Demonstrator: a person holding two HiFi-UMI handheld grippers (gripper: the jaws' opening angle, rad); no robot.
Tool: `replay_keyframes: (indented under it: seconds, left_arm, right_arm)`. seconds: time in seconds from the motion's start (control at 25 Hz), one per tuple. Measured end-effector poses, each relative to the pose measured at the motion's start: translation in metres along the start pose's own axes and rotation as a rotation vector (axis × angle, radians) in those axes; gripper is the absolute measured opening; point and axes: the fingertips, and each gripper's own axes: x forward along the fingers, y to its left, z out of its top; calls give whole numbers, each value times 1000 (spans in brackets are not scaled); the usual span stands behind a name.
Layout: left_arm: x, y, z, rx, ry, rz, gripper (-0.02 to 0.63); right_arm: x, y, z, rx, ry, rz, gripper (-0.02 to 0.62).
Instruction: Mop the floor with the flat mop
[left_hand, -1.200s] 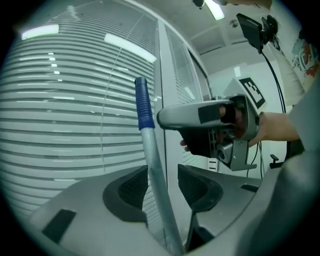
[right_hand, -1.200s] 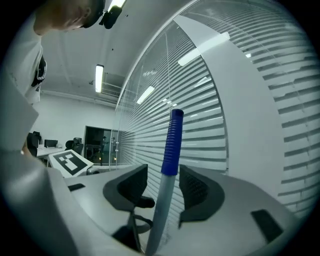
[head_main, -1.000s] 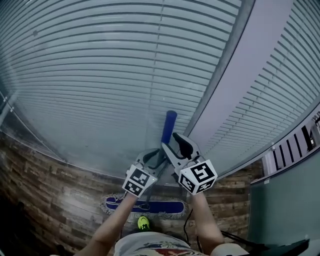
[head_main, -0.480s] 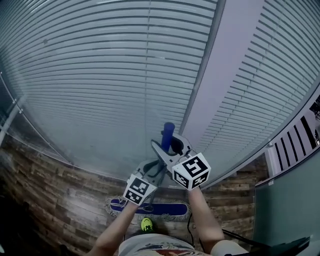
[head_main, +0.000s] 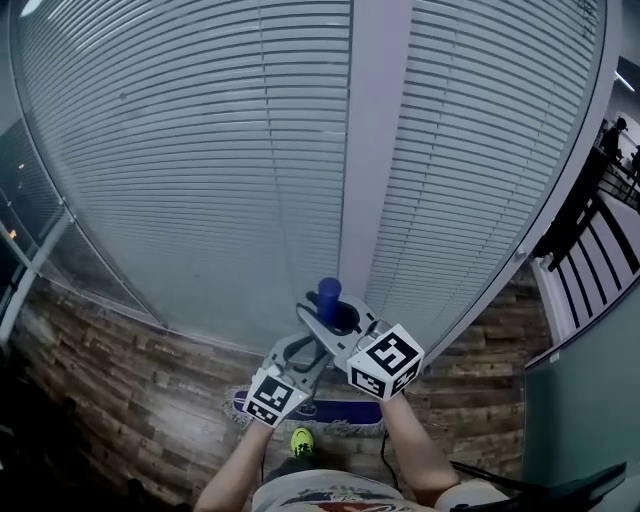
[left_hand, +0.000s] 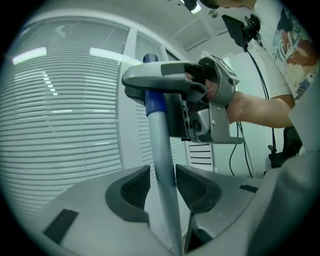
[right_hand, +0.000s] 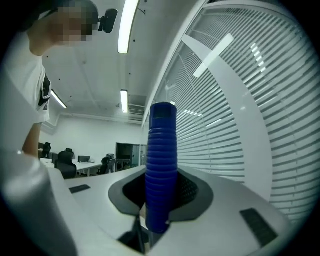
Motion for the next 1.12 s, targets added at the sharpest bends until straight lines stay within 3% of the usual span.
replay_keyframes:
  seconds: [0.08, 0.24, 0.52, 0.64, 0.84, 1.12]
  left_arm:
    - [-12, -26, 15, 23, -39, 3, 148]
    - [-25, -83, 24, 47, -33, -1, 152]
    - [-59, -174, 19, -16, -4, 49, 126]
    - [-70, -207, 18, -37, 6, 30, 126]
    - [-91, -268, 3, -146, 7, -5, 126]
    - [-133, -328, -13, -153, 48, -33, 127]
  right_arm:
    - [-26, 23, 3, -3, -12, 27, 97]
    - [-79, 62, 4, -25, -33, 61, 95]
    - [-160, 135, -4, -54, -57, 135, 95]
    - [-190, 160, -7, -57, -67, 152, 97]
    - [-242, 205, -20, -83, -109, 184, 98]
    - [-286, 274, -36, -111, -103, 246, 110]
